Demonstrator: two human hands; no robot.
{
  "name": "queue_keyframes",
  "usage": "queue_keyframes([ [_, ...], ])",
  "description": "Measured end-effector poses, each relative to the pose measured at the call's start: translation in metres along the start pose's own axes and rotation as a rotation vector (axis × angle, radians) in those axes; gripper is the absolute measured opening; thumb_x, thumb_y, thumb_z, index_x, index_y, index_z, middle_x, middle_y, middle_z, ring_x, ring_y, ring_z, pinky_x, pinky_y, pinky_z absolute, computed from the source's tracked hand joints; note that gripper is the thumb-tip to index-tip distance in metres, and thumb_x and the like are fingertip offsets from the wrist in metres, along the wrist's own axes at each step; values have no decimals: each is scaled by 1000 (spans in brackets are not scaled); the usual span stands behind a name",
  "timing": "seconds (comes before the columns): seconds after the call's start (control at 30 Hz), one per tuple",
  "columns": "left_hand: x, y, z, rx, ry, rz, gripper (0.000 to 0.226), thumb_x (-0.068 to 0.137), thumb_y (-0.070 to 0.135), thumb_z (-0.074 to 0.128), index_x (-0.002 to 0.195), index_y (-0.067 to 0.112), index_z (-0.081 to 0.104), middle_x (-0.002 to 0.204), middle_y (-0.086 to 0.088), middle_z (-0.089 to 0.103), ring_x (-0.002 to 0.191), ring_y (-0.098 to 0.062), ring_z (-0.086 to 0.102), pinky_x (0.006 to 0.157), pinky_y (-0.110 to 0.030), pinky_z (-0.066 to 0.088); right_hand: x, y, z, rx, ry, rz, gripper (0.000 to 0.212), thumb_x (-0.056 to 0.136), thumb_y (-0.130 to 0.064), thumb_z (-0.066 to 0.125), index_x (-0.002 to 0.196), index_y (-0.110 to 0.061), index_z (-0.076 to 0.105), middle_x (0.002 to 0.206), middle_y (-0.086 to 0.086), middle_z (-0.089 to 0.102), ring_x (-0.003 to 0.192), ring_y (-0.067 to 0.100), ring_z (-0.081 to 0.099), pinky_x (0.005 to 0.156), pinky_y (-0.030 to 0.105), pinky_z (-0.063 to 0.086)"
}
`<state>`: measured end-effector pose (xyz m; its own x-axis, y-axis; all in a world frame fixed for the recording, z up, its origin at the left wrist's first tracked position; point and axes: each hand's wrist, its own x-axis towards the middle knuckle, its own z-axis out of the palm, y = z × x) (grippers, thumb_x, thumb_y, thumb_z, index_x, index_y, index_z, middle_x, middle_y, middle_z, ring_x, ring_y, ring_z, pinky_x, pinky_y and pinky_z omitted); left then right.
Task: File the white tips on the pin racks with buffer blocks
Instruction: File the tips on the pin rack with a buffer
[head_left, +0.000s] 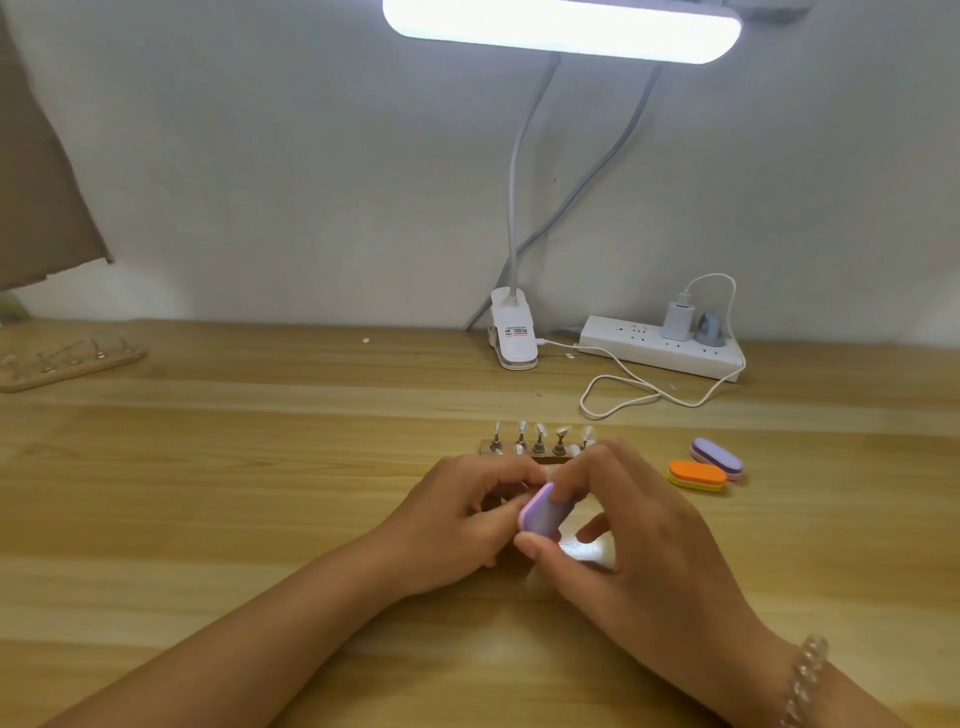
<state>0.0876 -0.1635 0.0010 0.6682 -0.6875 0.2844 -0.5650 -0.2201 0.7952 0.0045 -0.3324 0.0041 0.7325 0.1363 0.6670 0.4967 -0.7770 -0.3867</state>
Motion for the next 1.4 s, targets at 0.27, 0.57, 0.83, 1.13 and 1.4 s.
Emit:
queue_keyframes([
  [0.27, -1, 2, -1, 6, -1, 34, 18, 99, 14, 55, 94, 24, 68, 77, 15, 71, 46, -8, 55, 51, -22, 45, 4, 7, -3, 61, 115, 128, 29, 78, -40, 69, 92, -20, 53, 92, -12, 55, 88, 10, 59, 58, 25, 54],
  [0.57, 1, 2, 0, -58, 18, 21, 13, 98, 18, 58, 100, 17, 71, 82, 11, 73, 49, -11, 60, 55, -27, 50, 6, 10, -4, 98, 175, 219, 35, 74, -44, 71, 92, -22, 51, 93, -10, 57, 91, 6, 60, 60, 22, 54],
  [0.83, 1, -2, 0, 3, 22, 39, 10, 96, 25, 64, 97, 24, 73, 71, 15, 66, 51, -8, 63, 57, -23, 50, 4, 13, -4, 137, 127, 223, 31, 76, -39, 72, 93, -21, 54, 94, -8, 57, 92, 8, 60, 63, 24, 56],
  [1.13, 1, 0, 1, 2, 3, 61, 9, 93, 34, 63, 91, 36, 71, 72, 19, 66, 48, -6, 58, 53, -21, 45, 3, 12, -3, 133, 88, 195, 30, 79, -42, 72, 92, -24, 52, 91, -9, 55, 87, 10, 59, 62, 21, 54],
  [1.4, 1, 0, 0, 0, 2, 50, 18, 91, 16, 62, 97, 28, 74, 72, 20, 65, 50, 1, 53, 51, -19, 42, 2, 4, 1, 117, 25, 35, 30, 82, -43, 69, 93, -19, 55, 93, -9, 52, 84, 11, 58, 65, 21, 54],
])
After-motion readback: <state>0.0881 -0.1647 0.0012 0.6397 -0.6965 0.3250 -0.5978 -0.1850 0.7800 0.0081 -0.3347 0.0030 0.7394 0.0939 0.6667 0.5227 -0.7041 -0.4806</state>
